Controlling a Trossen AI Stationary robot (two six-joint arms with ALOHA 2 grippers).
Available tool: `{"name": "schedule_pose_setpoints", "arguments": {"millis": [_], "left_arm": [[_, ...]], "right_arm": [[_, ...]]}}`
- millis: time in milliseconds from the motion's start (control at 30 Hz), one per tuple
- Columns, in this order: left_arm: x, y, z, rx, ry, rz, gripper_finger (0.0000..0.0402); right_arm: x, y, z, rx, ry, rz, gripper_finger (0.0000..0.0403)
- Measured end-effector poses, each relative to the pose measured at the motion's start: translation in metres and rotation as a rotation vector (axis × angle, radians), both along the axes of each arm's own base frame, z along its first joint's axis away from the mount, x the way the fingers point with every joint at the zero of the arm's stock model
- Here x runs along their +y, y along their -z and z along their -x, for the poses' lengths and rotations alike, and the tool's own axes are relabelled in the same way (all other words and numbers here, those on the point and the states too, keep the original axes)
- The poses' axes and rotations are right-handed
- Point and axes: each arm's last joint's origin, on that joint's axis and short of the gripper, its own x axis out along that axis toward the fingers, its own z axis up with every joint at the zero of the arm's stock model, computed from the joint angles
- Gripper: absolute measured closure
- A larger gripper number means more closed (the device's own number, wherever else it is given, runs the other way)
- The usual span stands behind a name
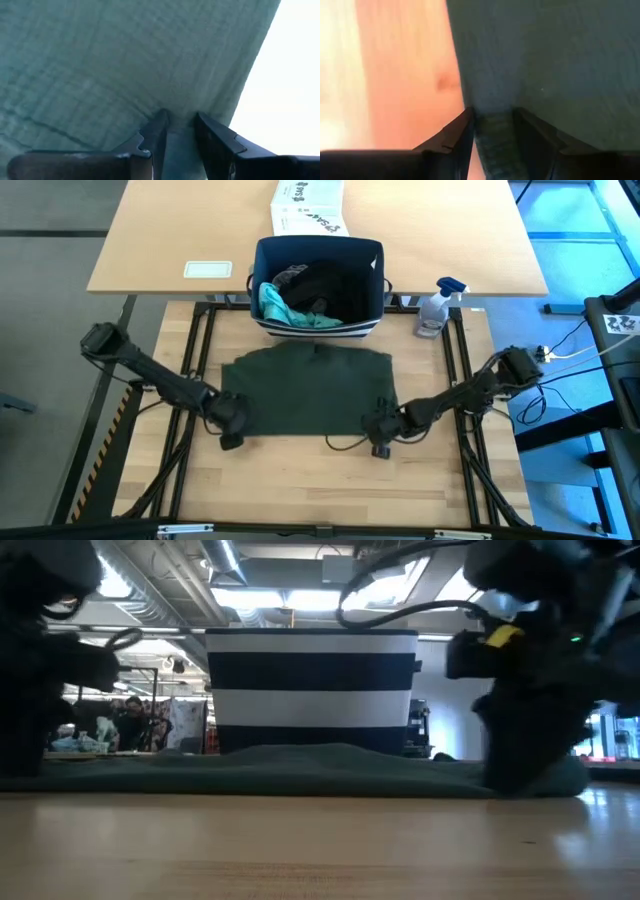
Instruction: Fold Laundry from Bin
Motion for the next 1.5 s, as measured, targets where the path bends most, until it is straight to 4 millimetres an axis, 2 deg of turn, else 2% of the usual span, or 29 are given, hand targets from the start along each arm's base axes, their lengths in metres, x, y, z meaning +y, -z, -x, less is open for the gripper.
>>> {"name": "schedule_pose_setpoints", "arguments": {"millis": [300,400,467,533,633,767,967,1100,1267,1400,1500], "left_arm": [[-0.035,-0.008,0.0,-0.145,0.068,0.118,0.0301],[-0.047,-0.024,-0.007,-0.201,0.105,0.143,0.0301],[-0.055,-0.041,-0.013,-0.259,0.148,0.136,0.0301],[-0.059,-0.058,-0.02,-0.324,0.189,0.094,0.0301],[-0.062,-0.078,-0.028,-0.429,0.245,0.003,0.0301],[-0.06,-0.09,-0.035,-0.528,0.293,-0.176,0.0301],[-0.042,-0.084,-0.045,-0.475,0.295,-0.293,0.0277],[-0.026,-0.073,-0.055,-0.374,0.285,-0.321,0.0239],[-0.012,-0.051,-0.069,-0.229,0.295,-0.278,0.0192],[0.0,-0.034,-0.071,-0.074,0.287,-0.296,0.0174],[0.006,-0.024,-0.07,0.022,0.271,-0.304,0.0172]], "right_arm": [[0.037,-0.007,0.021,0.079,-0.019,-0.132,0.0255],[0.046,-0.022,0.02,0.069,-0.037,-0.169,0.0255],[0.05,-0.041,0.014,0.008,-0.043,-0.195,0.0255],[0.052,-0.058,0.008,-0.065,-0.045,-0.196,0.0255],[0.052,-0.072,0.002,-0.143,-0.048,-0.156,0.0255],[0.055,-0.085,-0.005,-0.225,-0.076,-0.099,0.0255],[0.043,-0.085,-0.01,-0.235,-0.027,-0.033,0.0244],[0.029,-0.081,-0.011,-0.16,0.007,-0.003,0.0199],[0.005,-0.073,-0.005,0.017,0.035,0.071,0.0139],[-0.011,-0.07,-0.003,0.089,0.011,0.158,0.0114],[-0.023,-0.062,-0.003,0.122,-0.028,0.169,0.0109]]}}
